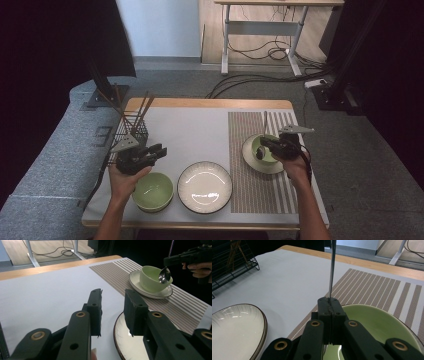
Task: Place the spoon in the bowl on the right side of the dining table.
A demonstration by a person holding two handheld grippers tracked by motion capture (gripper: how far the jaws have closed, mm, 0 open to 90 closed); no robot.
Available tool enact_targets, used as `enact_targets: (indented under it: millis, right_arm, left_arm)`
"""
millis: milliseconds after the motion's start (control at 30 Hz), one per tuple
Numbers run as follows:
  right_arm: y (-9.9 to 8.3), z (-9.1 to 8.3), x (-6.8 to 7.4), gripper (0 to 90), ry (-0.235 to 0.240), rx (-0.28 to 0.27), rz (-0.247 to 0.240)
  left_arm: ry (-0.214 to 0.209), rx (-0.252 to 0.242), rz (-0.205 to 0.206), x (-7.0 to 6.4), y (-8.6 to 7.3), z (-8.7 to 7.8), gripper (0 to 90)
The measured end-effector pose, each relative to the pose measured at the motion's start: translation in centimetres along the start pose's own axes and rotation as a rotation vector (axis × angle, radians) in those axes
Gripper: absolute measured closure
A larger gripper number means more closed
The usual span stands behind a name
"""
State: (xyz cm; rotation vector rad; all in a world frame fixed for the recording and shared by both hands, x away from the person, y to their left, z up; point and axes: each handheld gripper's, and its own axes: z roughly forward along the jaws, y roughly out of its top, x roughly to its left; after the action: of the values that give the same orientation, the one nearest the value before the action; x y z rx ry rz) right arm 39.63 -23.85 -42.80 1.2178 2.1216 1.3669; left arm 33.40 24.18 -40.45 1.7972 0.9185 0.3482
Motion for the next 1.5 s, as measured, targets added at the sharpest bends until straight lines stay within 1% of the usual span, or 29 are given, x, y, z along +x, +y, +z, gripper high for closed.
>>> enact_targets:
  millis: [200, 600, 867, 1133, 1333, 1500]
  right_arm:
    - [0.1, -0.2, -0.5, 89.6, -0.011, -0.010, 0.011]
    - [-0.6, 0.4, -1.7, 89.6, -0.036, 0.007, 0.027]
    - [-1.2, 1.2, -1.7, 89.5, -0.034, 0.030, 0.030]
    - [-1.4, 1.9, -1.8, 89.4, -0.032, 0.052, 0.021]
    - [-1.5, 2.3, -1.8, 89.3, -0.037, 0.063, 0.025]
    - [-1.5, 3.0, -1.7, 89.2, -0.043, 0.079, 0.013]
  left_arm:
    - [0.000, 0.005, 0.003, -0.1, -0.1, 0.0, 67.7]
    - [0.002, 0.005, 0.001, -0.1, -0.1, 0.0, 67.6]
    - [0.000, 0.010, 0.003, -0.1, -0.2, 0.0, 67.6]
    - [-0.002, 0.015, 0.006, -0.1, -0.2, 0.1, 67.6]
    - [-0.005, 0.015, 0.005, -0.1, -0.2, 0.2, 67.5]
    - [-0.003, 0.016, 0.005, -0.1, -0.2, 0.1, 67.4]
